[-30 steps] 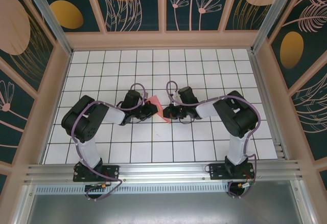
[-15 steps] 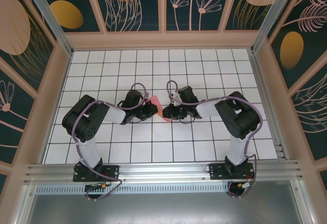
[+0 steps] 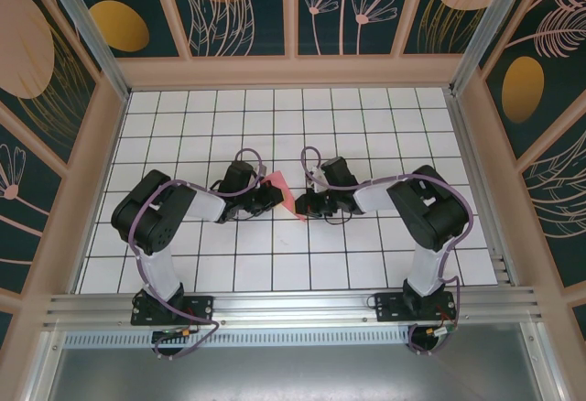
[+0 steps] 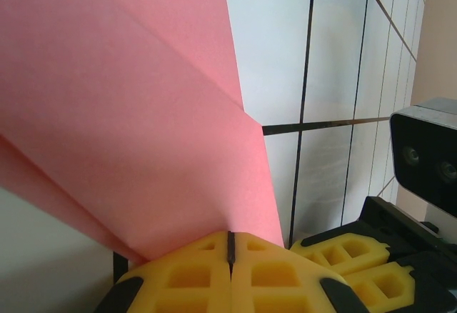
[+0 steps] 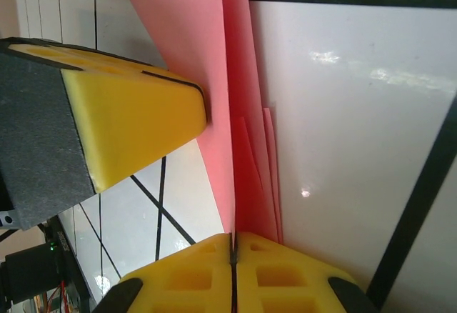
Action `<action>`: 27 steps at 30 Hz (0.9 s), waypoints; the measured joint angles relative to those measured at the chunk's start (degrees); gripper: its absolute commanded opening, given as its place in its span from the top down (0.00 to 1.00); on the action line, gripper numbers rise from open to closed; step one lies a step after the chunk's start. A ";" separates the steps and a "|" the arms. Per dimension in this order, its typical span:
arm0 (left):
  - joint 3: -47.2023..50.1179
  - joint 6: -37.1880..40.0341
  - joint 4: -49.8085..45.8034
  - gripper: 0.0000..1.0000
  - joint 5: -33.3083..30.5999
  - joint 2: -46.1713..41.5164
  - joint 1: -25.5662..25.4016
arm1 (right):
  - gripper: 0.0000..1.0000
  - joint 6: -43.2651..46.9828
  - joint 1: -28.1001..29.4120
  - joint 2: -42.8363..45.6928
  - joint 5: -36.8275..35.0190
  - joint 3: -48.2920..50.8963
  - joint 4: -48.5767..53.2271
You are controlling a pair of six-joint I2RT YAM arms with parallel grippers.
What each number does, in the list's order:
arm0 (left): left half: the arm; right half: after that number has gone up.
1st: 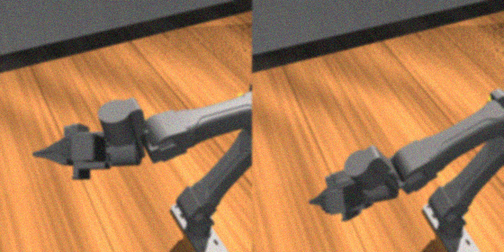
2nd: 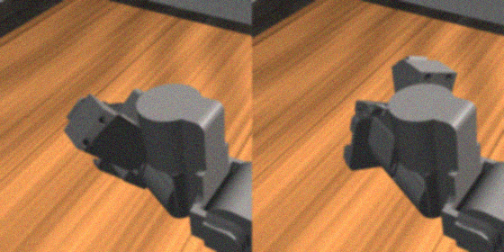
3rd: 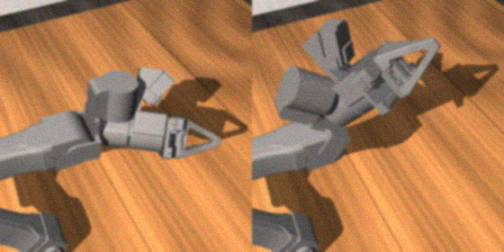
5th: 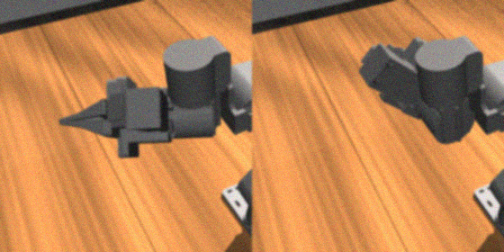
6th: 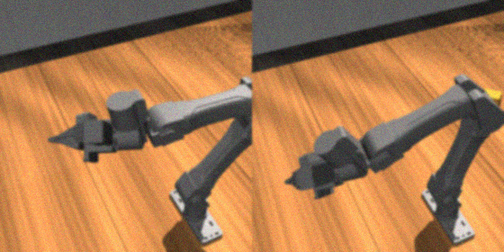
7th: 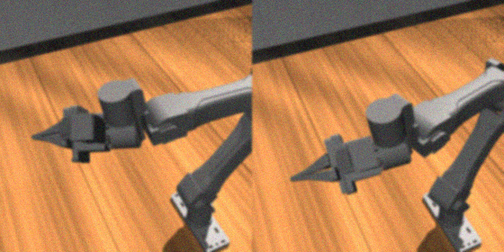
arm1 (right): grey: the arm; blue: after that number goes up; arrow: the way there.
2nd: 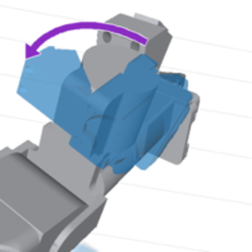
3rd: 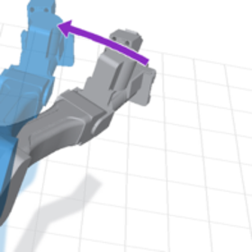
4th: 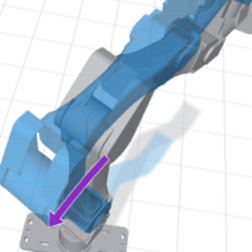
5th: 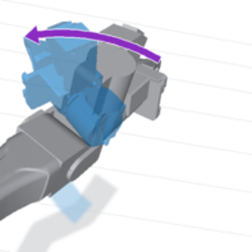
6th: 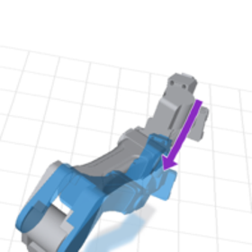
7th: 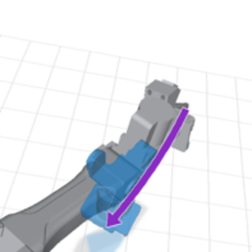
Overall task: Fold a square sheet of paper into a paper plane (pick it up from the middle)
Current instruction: Fold the wing for the fifth time at the center of the table.
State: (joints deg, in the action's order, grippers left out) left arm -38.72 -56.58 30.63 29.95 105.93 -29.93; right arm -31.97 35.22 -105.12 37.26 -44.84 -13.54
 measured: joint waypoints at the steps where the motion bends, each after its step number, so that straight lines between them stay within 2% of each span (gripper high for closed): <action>1: 0.00 0.00 -0.02 0.94 0.00 0.00 0.00 | 0.87 0.04 0.00 0.09 0.07 0.00 0.00; 7: 0.00 0.00 -0.02 0.94 -0.02 0.00 0.00 | 0.84 0.17 0.00 3.13 -0.26 0.61 3.15; 17: -0.02 0.02 -0.04 0.94 0.00 0.00 0.00 | 0.96 0.39 0.00 3.58 -0.35 1.31 4.39; 27: -0.02 0.02 -0.09 0.94 -0.20 -0.02 -0.04 | 0.87 1.09 -0.04 3.21 -0.46 1.29 5.31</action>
State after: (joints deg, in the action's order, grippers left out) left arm -38.74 -56.55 30.55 29.76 105.91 -29.98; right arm -30.87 35.18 -101.91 36.80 -43.55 -8.23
